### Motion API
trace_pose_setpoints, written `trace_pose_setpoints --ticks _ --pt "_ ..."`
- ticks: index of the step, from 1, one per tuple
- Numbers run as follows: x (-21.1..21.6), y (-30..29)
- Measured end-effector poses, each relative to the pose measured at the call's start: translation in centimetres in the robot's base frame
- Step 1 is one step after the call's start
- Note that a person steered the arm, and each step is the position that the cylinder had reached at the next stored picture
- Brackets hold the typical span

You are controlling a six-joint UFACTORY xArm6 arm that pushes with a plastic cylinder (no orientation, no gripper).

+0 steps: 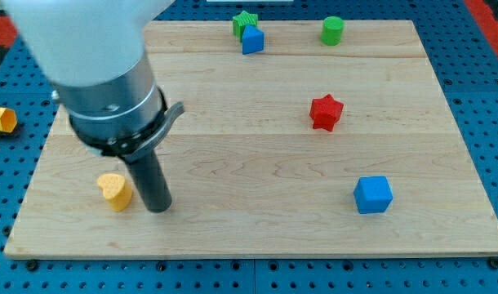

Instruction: Point your arm at blue triangle

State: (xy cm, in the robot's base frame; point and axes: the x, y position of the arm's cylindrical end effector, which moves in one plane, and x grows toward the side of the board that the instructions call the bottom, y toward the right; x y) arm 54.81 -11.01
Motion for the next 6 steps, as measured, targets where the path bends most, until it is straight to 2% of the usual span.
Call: trace_pose_setpoints --ticks 4,6 --pt "-11.7 1.0" --pt "-12.6 1.3"
